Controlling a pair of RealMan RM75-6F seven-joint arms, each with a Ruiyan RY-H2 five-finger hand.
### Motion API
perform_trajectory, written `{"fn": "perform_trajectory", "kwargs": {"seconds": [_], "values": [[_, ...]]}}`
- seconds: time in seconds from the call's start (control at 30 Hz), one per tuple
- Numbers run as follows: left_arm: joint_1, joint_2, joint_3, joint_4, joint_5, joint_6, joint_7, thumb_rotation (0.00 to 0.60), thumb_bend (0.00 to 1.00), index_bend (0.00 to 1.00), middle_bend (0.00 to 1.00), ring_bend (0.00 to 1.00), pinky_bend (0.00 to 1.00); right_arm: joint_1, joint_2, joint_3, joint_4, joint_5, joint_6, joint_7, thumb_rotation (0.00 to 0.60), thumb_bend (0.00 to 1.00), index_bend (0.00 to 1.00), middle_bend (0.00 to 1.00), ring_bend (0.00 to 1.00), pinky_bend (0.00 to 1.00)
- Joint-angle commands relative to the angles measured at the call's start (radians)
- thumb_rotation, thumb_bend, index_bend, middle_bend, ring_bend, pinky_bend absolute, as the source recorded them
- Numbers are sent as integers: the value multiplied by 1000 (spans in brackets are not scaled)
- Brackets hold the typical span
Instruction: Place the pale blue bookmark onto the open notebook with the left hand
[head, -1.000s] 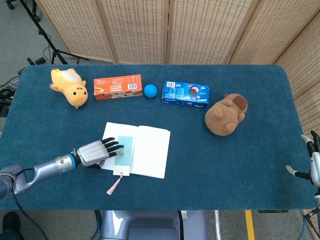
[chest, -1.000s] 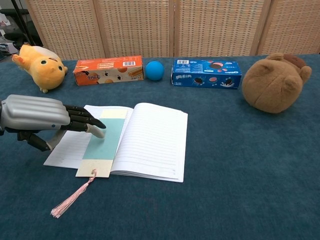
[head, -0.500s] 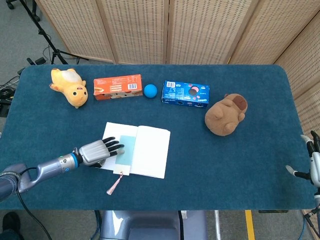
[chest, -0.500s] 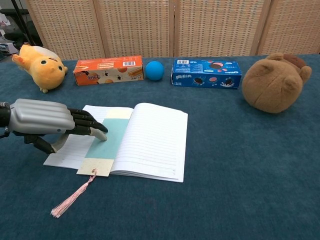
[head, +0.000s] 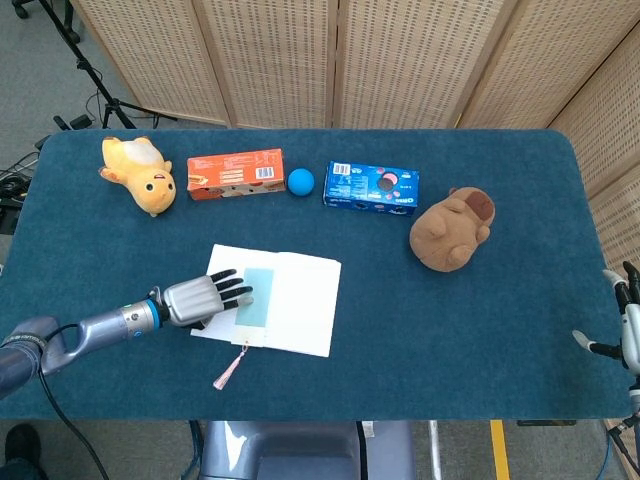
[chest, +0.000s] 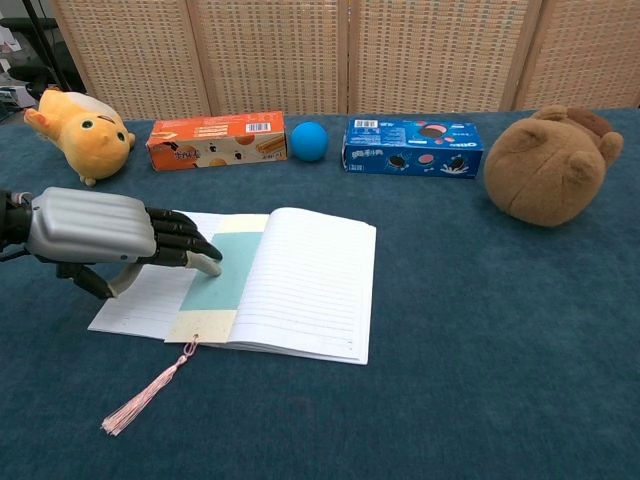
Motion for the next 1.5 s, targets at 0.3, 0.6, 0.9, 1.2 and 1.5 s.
{"fn": "perform_trajectory", "kwargs": {"seconds": [0.3,0.6,0.9,1.2,1.5], "values": [[9,8,26,44,11,19,-10,315,1000,0,0,0,0,2,-3,0,0,3,-1,-9,600,39,113,0,0,0],[6,5,27,58,16,33,-12,315,1000,0,0,0,0,2,-4,0,-4,4,-1,-15,600,40,113,0,0,0],[-5,-6,27,55,22,25,4,315,1000,0,0,0,0,1,-1,2,-2,7,-2,-6,600,40,113,0,0,0],[-3,-5,28,51,18,26,9,316,1000,0,0,0,0,0,0,2,0,4,-1,0,600,40,113,0,0,0],[1,-2,25,56,22,61,9,328,1000,0,0,0,0,-1,1,0,-2,0,1,-1,600,40,113,0,0,0]]}}
